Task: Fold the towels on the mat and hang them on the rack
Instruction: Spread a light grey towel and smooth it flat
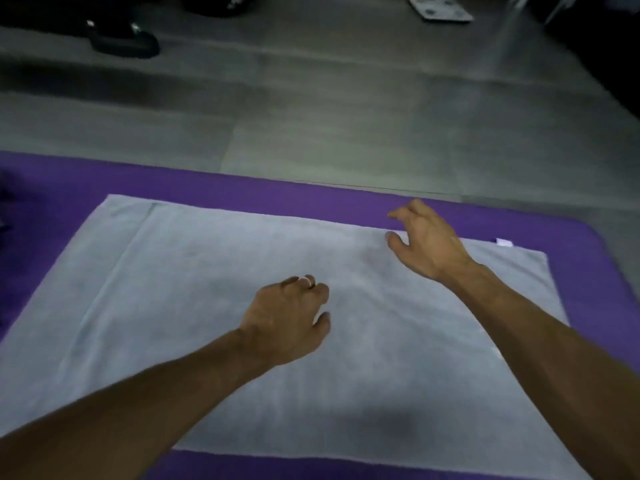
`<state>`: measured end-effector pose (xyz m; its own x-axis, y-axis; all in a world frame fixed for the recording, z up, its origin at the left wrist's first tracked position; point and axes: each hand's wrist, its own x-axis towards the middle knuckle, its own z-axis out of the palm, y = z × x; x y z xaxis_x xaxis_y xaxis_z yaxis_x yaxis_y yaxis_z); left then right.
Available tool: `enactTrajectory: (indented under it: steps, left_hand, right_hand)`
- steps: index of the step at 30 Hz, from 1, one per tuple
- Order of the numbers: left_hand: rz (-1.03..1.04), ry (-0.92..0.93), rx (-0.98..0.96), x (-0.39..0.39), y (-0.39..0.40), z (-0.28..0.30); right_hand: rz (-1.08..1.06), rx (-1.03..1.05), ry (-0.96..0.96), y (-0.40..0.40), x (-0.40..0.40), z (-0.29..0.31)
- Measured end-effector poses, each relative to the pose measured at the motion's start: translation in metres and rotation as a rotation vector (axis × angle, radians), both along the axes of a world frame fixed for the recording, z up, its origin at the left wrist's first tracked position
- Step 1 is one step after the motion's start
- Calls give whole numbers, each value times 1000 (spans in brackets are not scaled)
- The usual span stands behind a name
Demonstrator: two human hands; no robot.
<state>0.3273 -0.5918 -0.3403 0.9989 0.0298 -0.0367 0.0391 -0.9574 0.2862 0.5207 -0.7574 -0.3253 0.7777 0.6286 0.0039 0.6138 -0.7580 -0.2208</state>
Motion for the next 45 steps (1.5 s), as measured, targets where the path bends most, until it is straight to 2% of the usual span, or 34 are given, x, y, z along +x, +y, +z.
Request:
enactTrajectory:
  steps: [7,12,19,22,25,27,29,31,35,37,39,41,45]
  left_hand:
    - [-187,57,-196,57,-182,-30]
    - [-285,81,-247,110,-284,-50]
    - [-430,-1,-169,173,-353,-95]
    - [-529,7,-29,191,-359,-106]
    - [-656,58,100,207,-362,-106]
    - [-691,97,56,213,-360,-102]
    - [-720,59,-45,214,-355,-99]
    - [-669,17,-227,211,-347,-101]
    - [-297,60,-616,199,-338,-101]
    - [-116,105,-745,194,-334,-98]
    - [41,166,-743,191,-327,-95]
    - [165,203,-664,191,-316,-93]
    - [232,294,-563,187,-282,-81]
  right_hand:
    - [-241,-100,34,-203,20,4]
    - [-396,-20,57,-305,48,-25]
    - [-469,51,203,-355,82,-86]
    - [-519,65,269,-366,87,-100]
    - [-559,37,249,-367,93,-104]
    - [-575,48,233,-364,97,-103]
    - [-582,62,226,-362,99,-104]
    - [-565,28,213,-358,97,-102]
    - [-416,43,191,-337,91,-101]
    - [-288,75,169,-324,92,-104]
    - [-202,117,96,-312,97,-109]
    - [-219,136,52,-298,102,-106]
    - [-209,179,40,-268,108,-94]
